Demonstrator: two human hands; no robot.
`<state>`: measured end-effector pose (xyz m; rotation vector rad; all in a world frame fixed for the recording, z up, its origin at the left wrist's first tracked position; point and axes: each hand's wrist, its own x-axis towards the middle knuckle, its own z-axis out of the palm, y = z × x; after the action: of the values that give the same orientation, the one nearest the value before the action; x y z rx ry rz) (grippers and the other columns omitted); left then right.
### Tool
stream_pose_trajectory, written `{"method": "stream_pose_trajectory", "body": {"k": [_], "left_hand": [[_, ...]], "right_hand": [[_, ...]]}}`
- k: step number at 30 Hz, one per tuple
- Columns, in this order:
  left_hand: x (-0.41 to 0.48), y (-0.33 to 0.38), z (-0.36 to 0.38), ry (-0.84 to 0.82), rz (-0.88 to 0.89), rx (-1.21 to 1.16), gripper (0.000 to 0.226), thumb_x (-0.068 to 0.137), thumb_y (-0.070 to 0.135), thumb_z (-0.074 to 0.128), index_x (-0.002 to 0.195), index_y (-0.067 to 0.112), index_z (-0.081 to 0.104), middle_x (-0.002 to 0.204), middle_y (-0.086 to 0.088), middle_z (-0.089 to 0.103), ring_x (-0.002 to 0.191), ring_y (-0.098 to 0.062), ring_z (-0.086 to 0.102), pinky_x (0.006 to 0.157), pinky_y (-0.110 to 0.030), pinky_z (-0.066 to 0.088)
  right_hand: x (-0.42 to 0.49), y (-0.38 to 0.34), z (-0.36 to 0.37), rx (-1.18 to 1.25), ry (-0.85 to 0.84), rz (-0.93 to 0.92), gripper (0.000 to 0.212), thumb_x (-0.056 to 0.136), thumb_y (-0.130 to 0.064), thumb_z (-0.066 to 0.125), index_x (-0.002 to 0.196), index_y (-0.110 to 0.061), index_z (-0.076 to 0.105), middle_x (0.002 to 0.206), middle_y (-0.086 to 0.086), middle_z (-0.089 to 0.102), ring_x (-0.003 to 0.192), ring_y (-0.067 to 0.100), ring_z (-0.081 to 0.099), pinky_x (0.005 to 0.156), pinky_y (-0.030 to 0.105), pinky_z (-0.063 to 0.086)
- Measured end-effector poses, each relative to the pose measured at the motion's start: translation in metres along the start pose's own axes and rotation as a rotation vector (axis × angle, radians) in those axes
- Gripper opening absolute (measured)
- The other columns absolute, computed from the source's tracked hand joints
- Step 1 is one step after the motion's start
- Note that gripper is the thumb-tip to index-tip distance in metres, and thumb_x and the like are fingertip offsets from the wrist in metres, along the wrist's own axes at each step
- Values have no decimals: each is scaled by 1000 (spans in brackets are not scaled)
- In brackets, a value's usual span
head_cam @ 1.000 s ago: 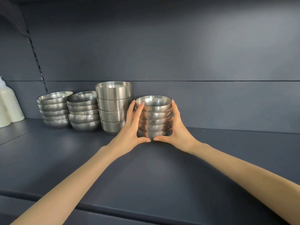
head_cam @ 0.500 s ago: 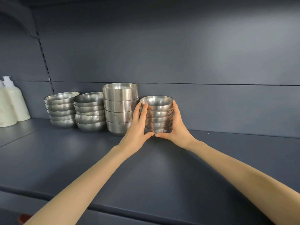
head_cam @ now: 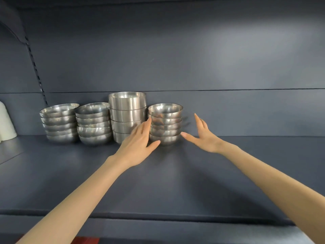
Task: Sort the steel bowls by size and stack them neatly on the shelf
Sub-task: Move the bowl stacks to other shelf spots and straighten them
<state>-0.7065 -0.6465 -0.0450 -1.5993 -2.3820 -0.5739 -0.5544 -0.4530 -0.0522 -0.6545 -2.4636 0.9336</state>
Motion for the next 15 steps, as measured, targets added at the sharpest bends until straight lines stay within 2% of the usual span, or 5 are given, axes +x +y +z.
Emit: {"method": "stream_pose_trajectory", "body": {"k": [4,6,8,10,15], "left_hand": [[-13,-8,-19,-75,-4,146,75,93,64,34,153,24,15,157,6,22,143,-15,23,110,-33,27],[-20,-9,-24,-72,6,185,76,91,68,33,152,26,18,158,6,22,144,-15,21,113,-33,23],[-26,-8,-28,-67,10,205,82,86,75,28,152,27,19,158,6,22,144,-15,21,113,-32,23],[-32,-3,-31,-45,10,206,101,71,86,10,152,28,21,157,7,23,143,-15,23,112,-32,23],[-46,18,-22,-55,34,230,130,44,94,-18,152,30,15,157,10,18,144,-15,20,116,-34,19]], "right_hand": [[-48,0,-25,-309,102,112,82,87,-64,45,151,-22,18,158,-3,16,145,16,18,116,42,24],[-80,-2,-33,-438,165,155,78,86,-67,41,149,-24,25,157,-5,21,144,16,22,115,42,25],[-114,-3,-39,-543,220,187,83,82,-72,37,150,-28,21,158,-6,19,146,16,15,118,43,19],[-144,-3,-45,-594,265,236,88,77,-77,32,151,-31,16,159,-7,14,148,14,8,119,43,13],[-202,3,-66,-630,348,340,102,65,-85,23,152,-33,7,160,-11,4,148,13,-2,120,46,7]]}}
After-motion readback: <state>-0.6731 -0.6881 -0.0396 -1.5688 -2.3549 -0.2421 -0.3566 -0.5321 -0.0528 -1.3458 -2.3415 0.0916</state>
